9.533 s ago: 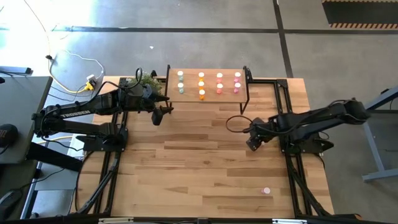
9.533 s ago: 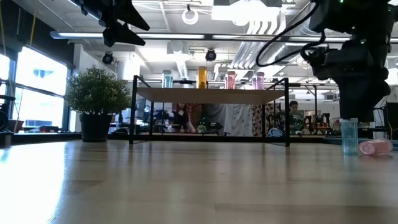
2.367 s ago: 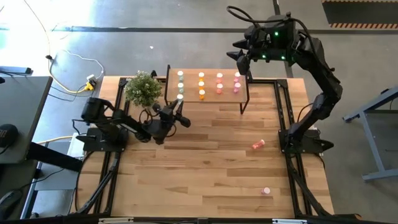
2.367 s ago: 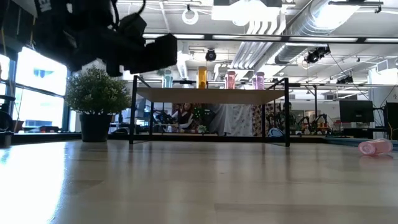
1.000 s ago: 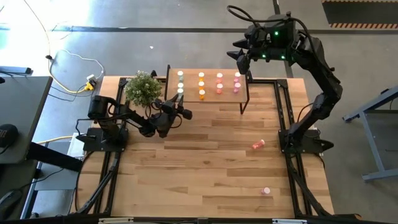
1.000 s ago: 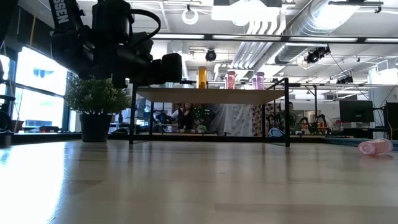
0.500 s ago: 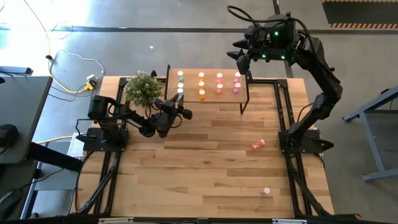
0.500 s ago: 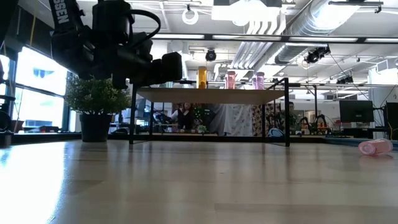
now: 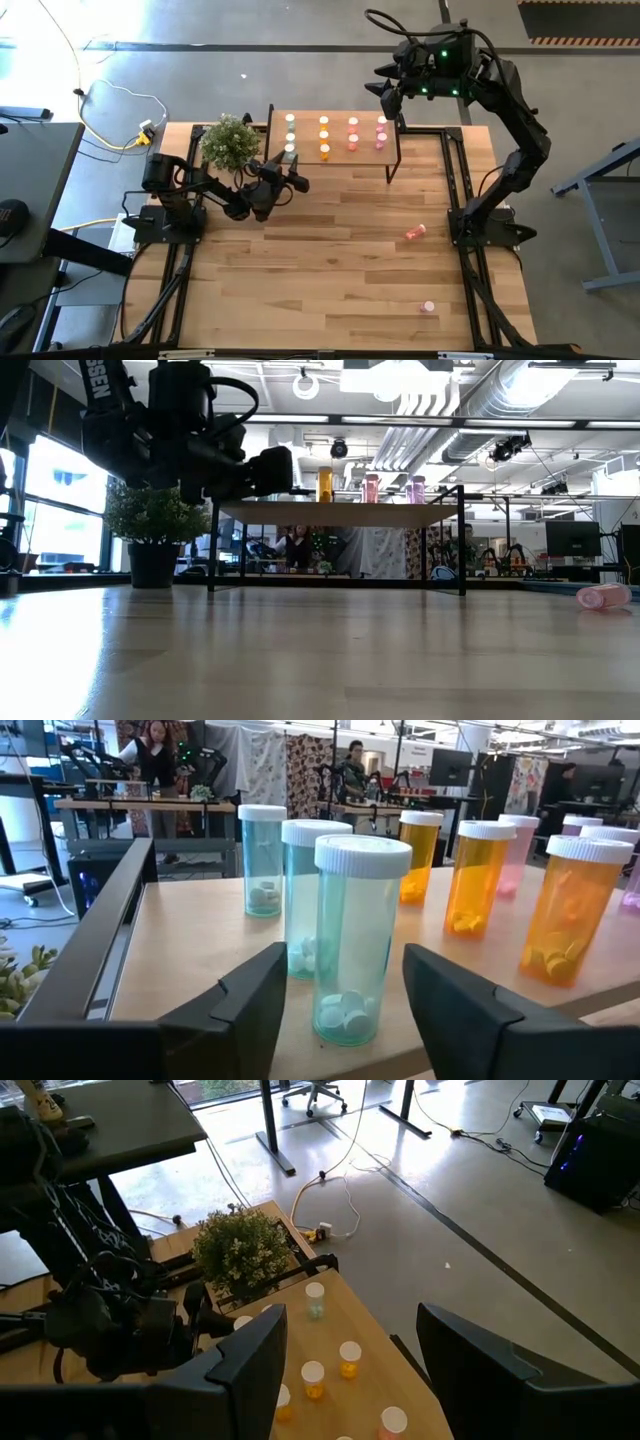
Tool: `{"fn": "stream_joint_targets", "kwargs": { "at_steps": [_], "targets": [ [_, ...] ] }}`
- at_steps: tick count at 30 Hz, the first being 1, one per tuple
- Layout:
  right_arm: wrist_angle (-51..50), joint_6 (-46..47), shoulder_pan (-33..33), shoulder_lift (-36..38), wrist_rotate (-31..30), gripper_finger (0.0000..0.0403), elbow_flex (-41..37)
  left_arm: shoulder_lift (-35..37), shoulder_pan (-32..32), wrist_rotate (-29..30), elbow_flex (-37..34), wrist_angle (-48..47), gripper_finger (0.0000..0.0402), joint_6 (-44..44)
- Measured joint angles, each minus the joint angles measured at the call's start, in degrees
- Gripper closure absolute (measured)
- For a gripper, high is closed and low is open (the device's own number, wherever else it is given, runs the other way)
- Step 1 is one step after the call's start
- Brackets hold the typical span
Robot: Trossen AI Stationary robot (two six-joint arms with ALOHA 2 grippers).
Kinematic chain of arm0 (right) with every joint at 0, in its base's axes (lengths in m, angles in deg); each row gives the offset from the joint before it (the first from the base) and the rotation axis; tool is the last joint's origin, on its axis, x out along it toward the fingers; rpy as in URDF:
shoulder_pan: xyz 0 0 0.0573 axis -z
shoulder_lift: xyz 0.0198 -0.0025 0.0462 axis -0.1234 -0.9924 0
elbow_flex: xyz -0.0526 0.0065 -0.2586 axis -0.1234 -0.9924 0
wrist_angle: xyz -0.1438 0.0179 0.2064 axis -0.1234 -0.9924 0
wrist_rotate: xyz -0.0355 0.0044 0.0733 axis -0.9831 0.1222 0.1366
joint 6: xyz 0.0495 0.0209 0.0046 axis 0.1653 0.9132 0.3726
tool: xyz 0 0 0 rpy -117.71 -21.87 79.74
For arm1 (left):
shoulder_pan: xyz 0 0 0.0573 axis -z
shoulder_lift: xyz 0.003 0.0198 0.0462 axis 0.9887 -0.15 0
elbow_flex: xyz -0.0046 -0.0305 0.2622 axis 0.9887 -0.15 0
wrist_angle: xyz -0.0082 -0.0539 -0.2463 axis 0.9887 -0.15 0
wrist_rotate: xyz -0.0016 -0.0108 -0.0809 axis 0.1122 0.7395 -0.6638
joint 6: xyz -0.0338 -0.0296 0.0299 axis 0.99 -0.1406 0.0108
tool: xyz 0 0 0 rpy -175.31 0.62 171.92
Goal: Pick and place medicine bottles onto shelf by color
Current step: Put the pink pill bottle on the shelf aligned with the other pink pill bottles
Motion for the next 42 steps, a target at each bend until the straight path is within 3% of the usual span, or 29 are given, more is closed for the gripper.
{"fn": "stream_joint_targets", "kwargs": {
  "at_steps": [13, 19, 28, 35, 42],
  "targets": [
    [0.0, -0.01, 0.0, 0.0, 0.0, 0.0187, 0.0, 0.04, 0.02, 0.15, 0.02, 0.2, 0.0148, 1.02],
    [0.0, -0.02, -0.02, 0.0, 0.01, 0.0187, 0.0, 0.21, 0.0, 0.14, 0.02, 2.16, 0.0144, 0.46],
    [-0.01, 0.0, -0.02, 0.0, 0.02, 0.0187, -0.01, 0.24, 0.08, -0.51, 3.47, 4.44, 0.0146, -6.95],
    [-0.21, 0.32, -0.07, 0.0, 0.02, 0.0187, -0.01, 0.24, 0.98, 7.4, 5.98, 4.97, 0.0146, -13.86],
    [-0.46, 0.39, -0.07, 0.0, 0.04, 0.0187, -0.02, 1.11, 1.76, 7.46, 9.14, 5.27, 0.0147, -21.15]
  ]
}}
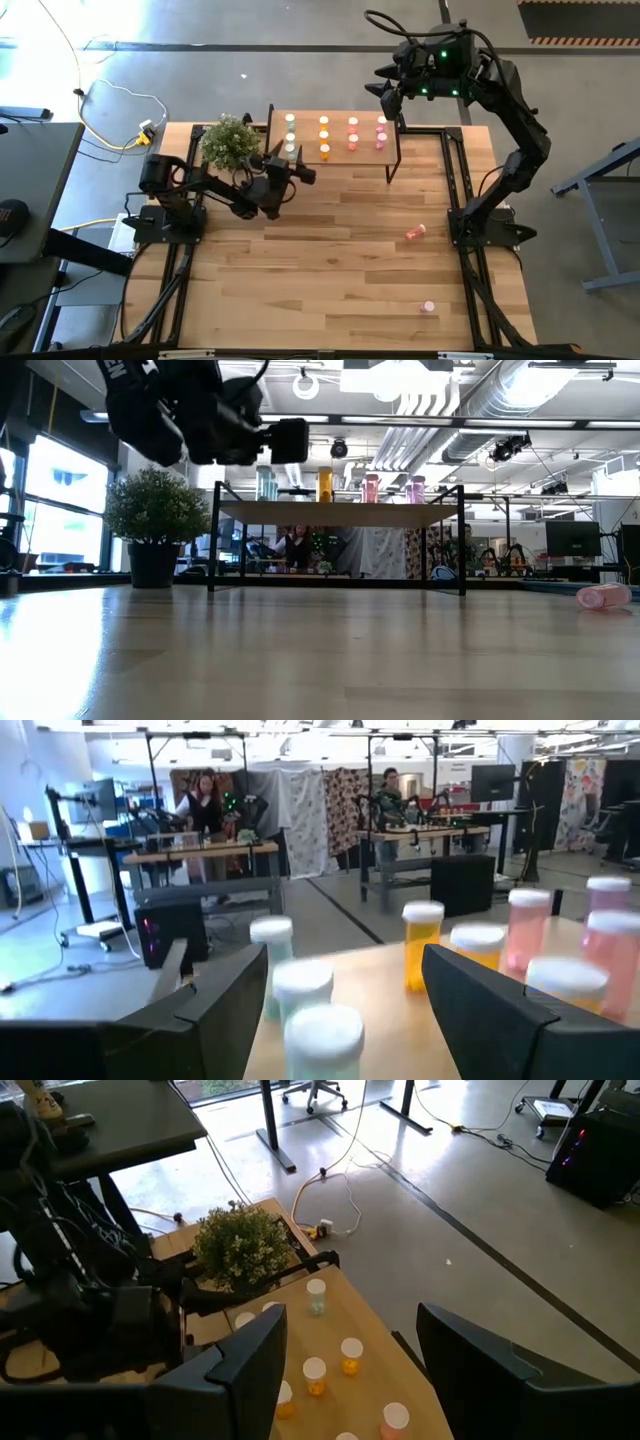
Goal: Pick and place medicine bottles onto shelf by color
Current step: Put the pink pill bottle on the shelf aligned with the other pink pill bottles
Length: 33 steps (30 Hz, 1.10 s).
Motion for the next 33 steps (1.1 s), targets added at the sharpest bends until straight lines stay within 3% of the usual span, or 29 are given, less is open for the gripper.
{"fn": "stream_joint_targets", "kwargs": {
  "at_steps": [12, 18, 22, 26, 33],
  "targets": [
    [-3.42, 4.86, -0.03, 0.84, -0.13, 0.0187, -0.02, 16.69, 3.35, 0.48, 0.66, -2.67, 0.0147, -14.95],
    [-11.55, 14.71, -1.26, 1.31, 0.11, 0.0187, -0.02, 27.22, 6.14, 0.67, 0.68, -10.7, 0.0147, -17.22],
    [-17.64, 20.43, -4.45, 1.14, -1.19, 0.0187, -0.02, 34.23, 9.1, -0.99, 0.68, -21.65, 0.0147, -14.27],
    [-24.35, 26.15, -9.96, 0.25, -8.25, 0.0187, -0.04, 41.8, 12.69, -9.78, 0.68, -40.11, 0.0147, -2.76],
    [-24.18, 37.15, -19.87, 0.64, -13.16, 0.0187, -4.5, 52.79, 12.46, -34.02, 0.68, -69.81, 0.0147, 16.76]
  ]
}}
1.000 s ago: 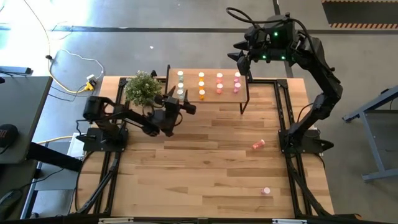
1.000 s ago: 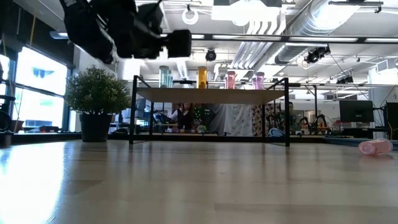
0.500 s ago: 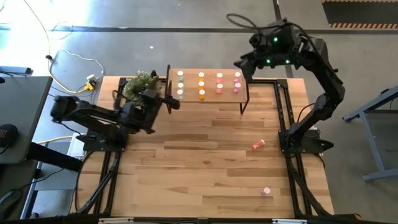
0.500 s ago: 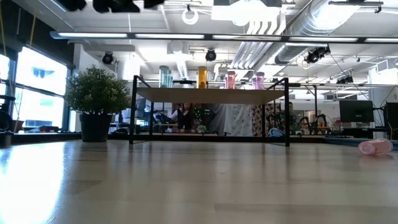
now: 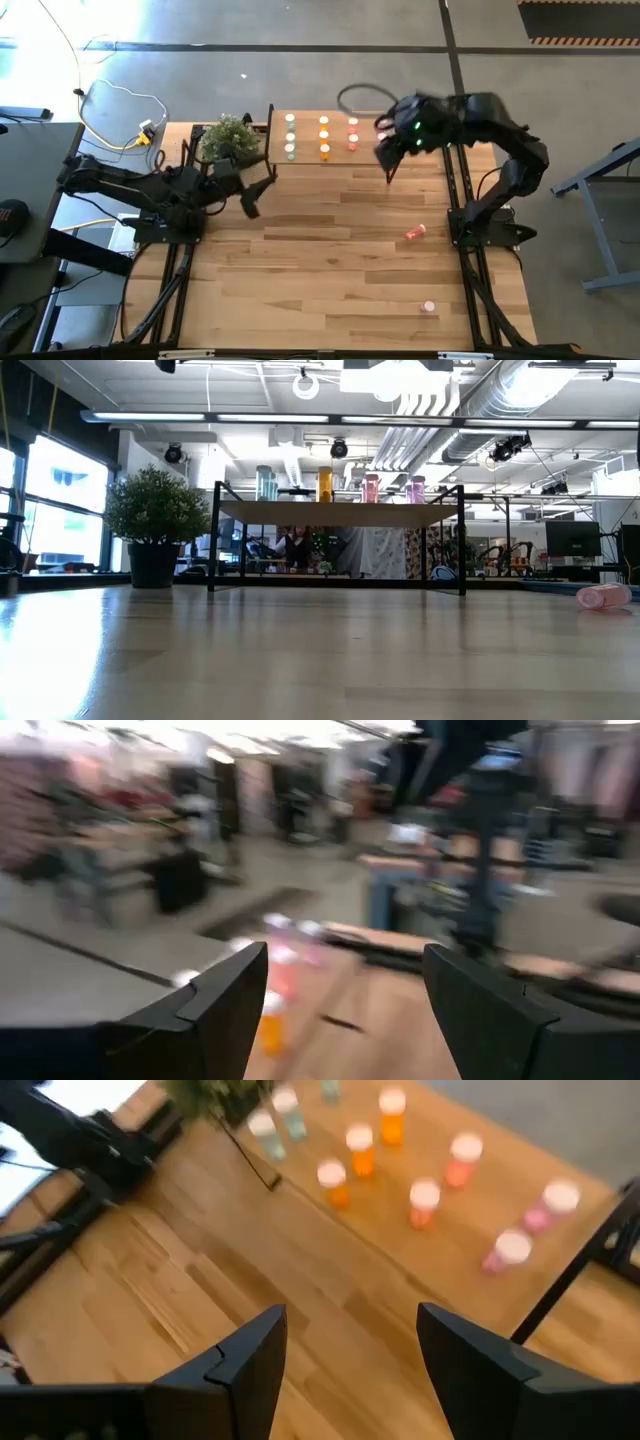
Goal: Pick and place medicine bottles onto shelf by color
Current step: Put the pink pill bottle on the shelf aligned with the other pink pill bottles
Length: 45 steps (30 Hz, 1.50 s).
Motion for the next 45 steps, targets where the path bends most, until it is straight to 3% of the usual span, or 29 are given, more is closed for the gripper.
{"fn": "stream_joint_targets", "kwargs": {
  "at_steps": [3, 6, 18, 24, 32, 41, 45],
  "targets": [
    [0.0, 5.63, -3.24, 0.6, -1.06, 0.0187, -5.1, 2.88, -1.91, -8.93, 0.0, -5.8, 0.0147, 3.89],
    [0.08, 13.21, -5.81, 1.84, -1.73, 0.0187, -11.54, 4.45, -3.41, -12.09, 0.0, -8.86, 0.0147, 4.87],
    [3.98, 57.92, -15.98, 10.25, -2.31, 0.0187, -42.17, 5.19, -4.08, -12.5, 0.0, -11.03, 0.0147, -0.6],
    [4.92, 72.07, -19.86, 11.2, -2.75, 0.0187, -52.41, 5.19, -4.08, -12.47, 0.0, -11.28, 0.0147, -1.89],
    [6.2, 94.02, -25.7, 11.2, -9.8, 0.0187, -63.62, 5.19, -4.03, -12.43, 0.0, -11.67, 0.0147, -1.7],
    [22.76, 94.46, -26.01, 11.2, -9.11, 0.0187, -75.65, 5.19, -4.04, -12.26, 0.0, -11.62, 0.0147, -1.63],
    [27.78, 89.13, -26.23, 11.2, -6.54, 0.0187, -78.14, 5.19, -4.04, -11.09, 0.0, -11.62, 0.0147, -1.67]
  ]
}}
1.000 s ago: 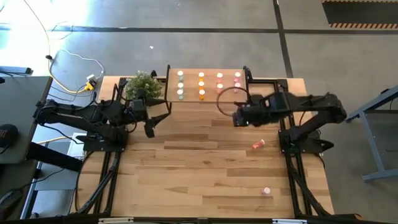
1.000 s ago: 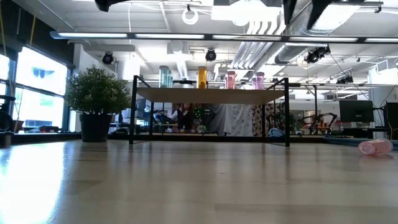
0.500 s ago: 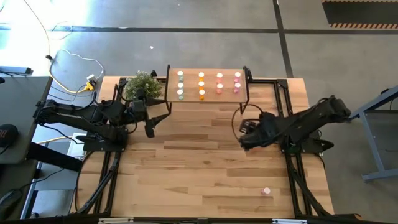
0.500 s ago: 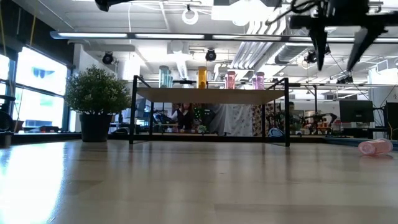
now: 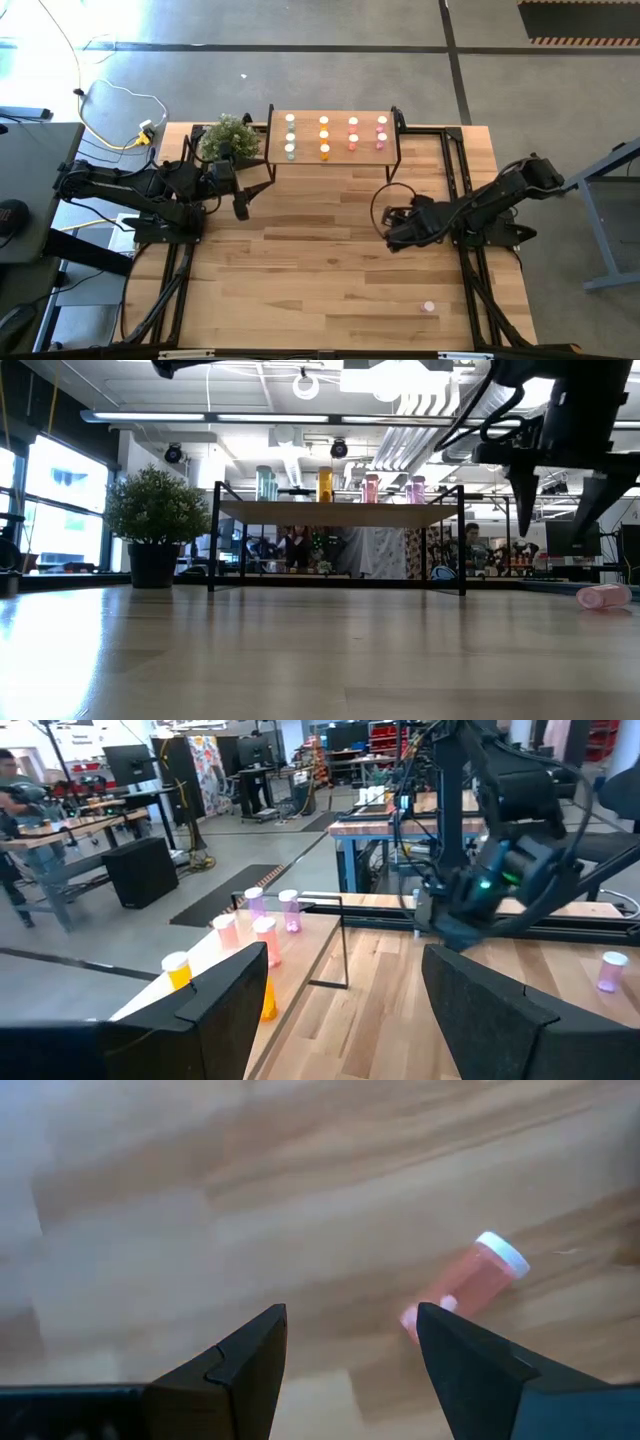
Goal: Pick and place medicine bottles onto shelf by color
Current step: Put the pink pill bottle on the shelf aligned with the other pink pill bottles
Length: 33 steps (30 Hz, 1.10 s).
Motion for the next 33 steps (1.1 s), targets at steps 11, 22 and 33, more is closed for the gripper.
{"fn": "stream_joint_targets", "kwargs": {
  "at_steps": [11, 22, 33],
  "targets": [
    [-5.38, -58.89, 4.18, 0.77, 15.08, 0.0187, 3.12, -0.02, 0.0, 1.45, 0.0, -0.11, 0.0147, 1.24],
    [-11.81, -96.8, 8.27, 4.5, 19.64, 0.0187, 3.13, -0.35, 0.0, 9.23, -0.02, -0.29, 0.0147, 4.56],
    [-5.27, -116.31, 7.61, 14.15, 20.99, 0.0187, -7.45, -0.35, 0.0, 12.32, -0.02, -0.49, 0.0147, 7.34]
  ]
}}
